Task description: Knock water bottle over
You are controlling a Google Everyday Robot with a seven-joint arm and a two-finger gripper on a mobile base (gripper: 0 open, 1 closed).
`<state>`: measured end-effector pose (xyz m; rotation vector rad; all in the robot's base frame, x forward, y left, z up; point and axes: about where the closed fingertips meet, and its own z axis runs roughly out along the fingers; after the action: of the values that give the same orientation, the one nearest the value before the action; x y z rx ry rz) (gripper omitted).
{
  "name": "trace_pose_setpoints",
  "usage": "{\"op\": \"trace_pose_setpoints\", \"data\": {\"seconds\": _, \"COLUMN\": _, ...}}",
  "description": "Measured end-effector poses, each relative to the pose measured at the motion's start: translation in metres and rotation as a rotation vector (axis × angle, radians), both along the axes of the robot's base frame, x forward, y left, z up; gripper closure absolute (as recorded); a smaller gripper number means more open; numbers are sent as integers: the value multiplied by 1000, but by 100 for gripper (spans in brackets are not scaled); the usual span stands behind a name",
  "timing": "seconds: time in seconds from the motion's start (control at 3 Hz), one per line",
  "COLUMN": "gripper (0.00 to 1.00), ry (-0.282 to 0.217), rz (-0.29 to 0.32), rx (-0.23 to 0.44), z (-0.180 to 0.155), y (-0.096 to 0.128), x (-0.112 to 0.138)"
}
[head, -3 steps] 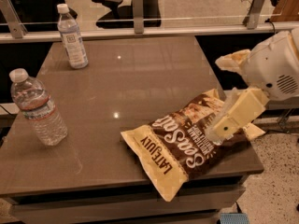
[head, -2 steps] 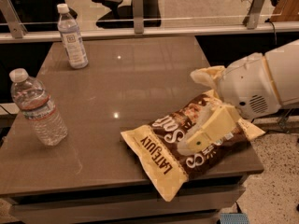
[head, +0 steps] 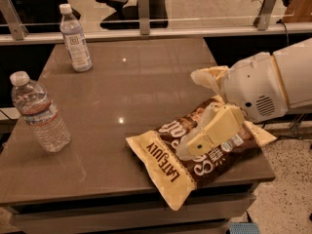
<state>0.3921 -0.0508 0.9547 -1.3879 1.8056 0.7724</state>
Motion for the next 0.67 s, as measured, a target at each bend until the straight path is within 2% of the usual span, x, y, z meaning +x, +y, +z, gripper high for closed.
{"op": "trace_pose_setpoints", "data": {"seconds": 0.33, "gripper": 0, "ry": -4, "rz": 9, "rx": 20, "z": -3, "y": 7, "x": -1}}
{"op": "trace_pose_setpoints", "data": {"seconds": 0.67, "gripper": 0, "ry": -18, "rz": 45, "rx": 80, "z": -15, "y": 39, "x": 0}}
